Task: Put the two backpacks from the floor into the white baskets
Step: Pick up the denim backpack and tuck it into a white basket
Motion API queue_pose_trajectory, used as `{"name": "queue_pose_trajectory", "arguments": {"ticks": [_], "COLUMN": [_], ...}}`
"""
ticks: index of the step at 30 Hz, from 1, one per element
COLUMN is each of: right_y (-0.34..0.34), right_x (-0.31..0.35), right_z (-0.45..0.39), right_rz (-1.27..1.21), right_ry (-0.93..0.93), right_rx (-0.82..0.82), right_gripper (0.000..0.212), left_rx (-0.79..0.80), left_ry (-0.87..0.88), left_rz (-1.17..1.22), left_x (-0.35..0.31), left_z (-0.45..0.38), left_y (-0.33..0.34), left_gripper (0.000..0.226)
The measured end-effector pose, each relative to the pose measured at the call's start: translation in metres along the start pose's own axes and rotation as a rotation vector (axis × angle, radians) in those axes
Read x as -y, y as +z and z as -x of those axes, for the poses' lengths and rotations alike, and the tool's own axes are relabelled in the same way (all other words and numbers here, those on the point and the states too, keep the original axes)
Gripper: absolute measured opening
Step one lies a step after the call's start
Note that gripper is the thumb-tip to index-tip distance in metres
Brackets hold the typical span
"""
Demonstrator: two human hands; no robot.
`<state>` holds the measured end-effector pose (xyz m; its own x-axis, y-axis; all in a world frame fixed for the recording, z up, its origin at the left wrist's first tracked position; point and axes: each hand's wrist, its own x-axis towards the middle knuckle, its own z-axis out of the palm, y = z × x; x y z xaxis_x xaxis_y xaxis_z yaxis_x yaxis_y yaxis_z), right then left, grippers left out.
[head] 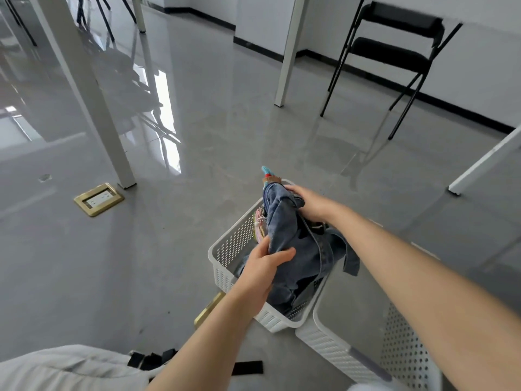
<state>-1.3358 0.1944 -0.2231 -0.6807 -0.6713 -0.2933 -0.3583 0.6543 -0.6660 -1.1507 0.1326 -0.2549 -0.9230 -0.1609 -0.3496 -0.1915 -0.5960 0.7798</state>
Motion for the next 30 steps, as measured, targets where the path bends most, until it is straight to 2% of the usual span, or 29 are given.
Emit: {"name": "queue_pose_trajectory", "arguments": {"ticks": [4,8,10,12,14,16,17,19,21,22,24,27,29,30], "right_y": [0.001,0.0,-0.003,-0.013,-0.034,-0.058,-0.067,-0.076,-0.072,-0.067,-0.057,-0.047,-0.041,-0.038], "right_x": [-0.013,-0.037,-0.042,-0.036,-0.021,-0.004,0.003,0.016,0.029,0.034,0.039,0.042,0.044,0.045], "right_z": [-0.013,-0.023,-0.021,-0.014,-0.002,0.016,0.025,0.045,0.065,0.073,0.085,0.092,0.095,0.099], "right_rz": [0.15,0.284,0.259,0.214,0.065,-0.115,-0.182,-0.212,-0.179,-0.174,-0.173,-0.158,-0.149,-0.137], "right_ry": [0.083,0.14,0.116,0.054,-0.009,-0.03,-0.032,-0.042,-0.105,-0.136,-0.176,-0.217,-0.234,-0.242], "right_rx": [0.109,0.137,-0.015,-0.323,-0.639,-0.826,-0.89,-0.97,-1.003,-1.004,-0.99,-0.974,-0.972,-0.973], "right_gripper": [0.05,0.02,0.016,0.018,0.021,0.024,0.025,0.024,0.024,0.024,0.024,0.027,0.028,0.028], "left_rx": [0.012,0.016,-0.003,-0.027,-0.038,-0.047,-0.052,-0.063,-0.141,-0.174,-0.167,-0.085,-0.11,-0.146], "left_ry": [-0.006,-0.024,-0.006,0.029,0.058,0.099,0.138,0.244,0.322,0.333,0.255,0.136,0.113,0.129], "left_rz": [0.024,-0.008,-0.041,-0.055,-0.077,-0.142,-0.179,-0.364,-0.79,-1.001,-1.224,-1.273,-1.216,-1.169], "left_x": [-0.005,-0.006,-0.007,-0.007,-0.009,-0.014,-0.016,-0.018,-0.011,-0.004,0.008,0.027,0.034,0.036], "left_z": [0.003,0.006,0.007,0.004,0.001,-0.002,-0.002,-0.004,-0.01,-0.013,-0.018,-0.028,-0.03,-0.031], "left_y": [0.0,0.0,-0.001,-0.003,-0.005,-0.006,-0.006,-0.008,-0.013,-0.017,-0.02,-0.015,-0.007,-0.003], "left_gripper": [0.03,0.031,0.032,0.035,0.029,0.016,0.019,0.023,0.034,0.045,0.078,0.112,0.11,0.099]}}
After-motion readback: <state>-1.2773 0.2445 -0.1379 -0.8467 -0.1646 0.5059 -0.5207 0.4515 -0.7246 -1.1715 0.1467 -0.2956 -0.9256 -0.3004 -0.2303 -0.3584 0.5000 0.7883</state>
